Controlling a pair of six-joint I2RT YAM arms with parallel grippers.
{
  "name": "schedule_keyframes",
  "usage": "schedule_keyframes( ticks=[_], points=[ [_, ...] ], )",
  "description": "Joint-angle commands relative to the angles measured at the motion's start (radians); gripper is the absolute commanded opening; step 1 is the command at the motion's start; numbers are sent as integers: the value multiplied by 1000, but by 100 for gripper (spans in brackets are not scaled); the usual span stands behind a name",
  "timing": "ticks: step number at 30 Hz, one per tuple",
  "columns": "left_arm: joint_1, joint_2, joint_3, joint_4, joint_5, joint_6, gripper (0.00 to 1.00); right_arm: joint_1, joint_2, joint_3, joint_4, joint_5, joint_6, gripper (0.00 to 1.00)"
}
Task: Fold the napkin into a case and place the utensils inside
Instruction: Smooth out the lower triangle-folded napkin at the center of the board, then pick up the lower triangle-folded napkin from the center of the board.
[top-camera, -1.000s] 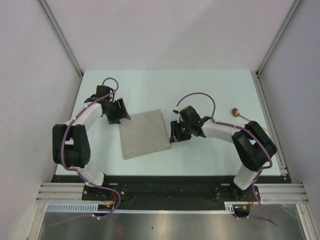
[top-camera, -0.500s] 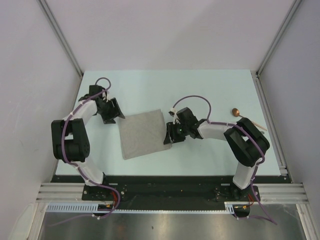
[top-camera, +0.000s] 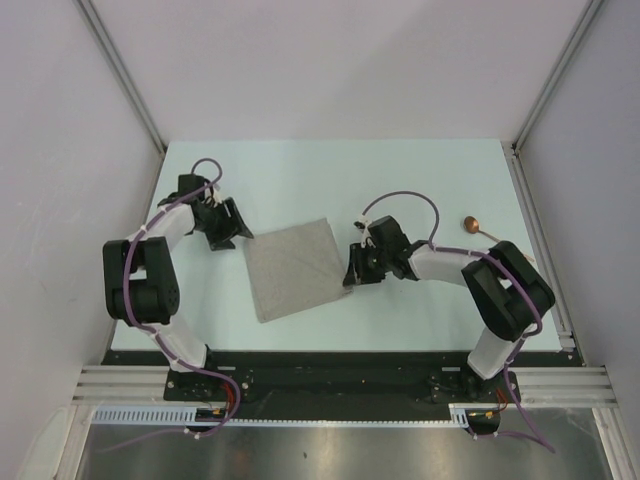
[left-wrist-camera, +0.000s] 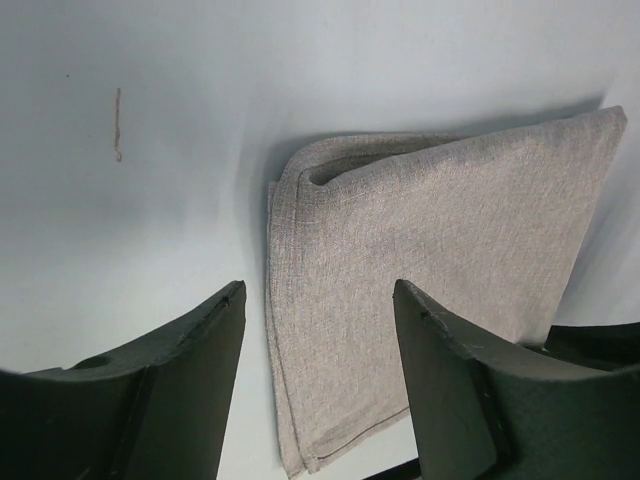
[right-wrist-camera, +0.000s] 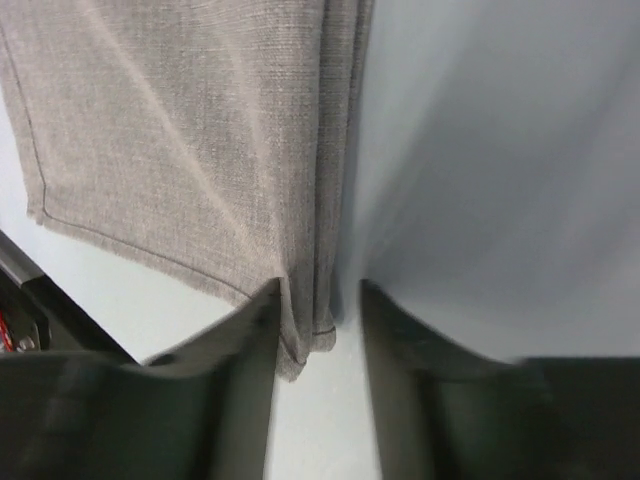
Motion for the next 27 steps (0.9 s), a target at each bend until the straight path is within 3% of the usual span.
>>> schedule_keyframes(
  ticks=[1, 6, 9, 12, 18, 23, 27],
  points=[
    [0, -140, 0, 37, -84, -51, 66, 29, -52, 60, -152, 144, -64, 51],
    [14, -323, -34, 5, -403, -169, 66, 164, -46, 302, -404, 499, -90, 67],
    [21, -418, -52, -23, -519, -247, 67, 245, 36, 489, -484, 575, -92, 70],
    [24, -473, -48, -41, -587, -292, 67, 291, 174, 696, -521, 548, -66, 71],
    [53, -530, -2, -105, -658, -356, 69, 411, 464, 1090, -587, 529, -33, 65],
    [60, -588, -66, -38, -618, -369, 69, 462, 582, 1229, -576, 469, 3, 56],
    [87, -576, -98, -18, -532, -378, 69, 486, 651, 1284, -599, 481, 17, 55]
  ],
)
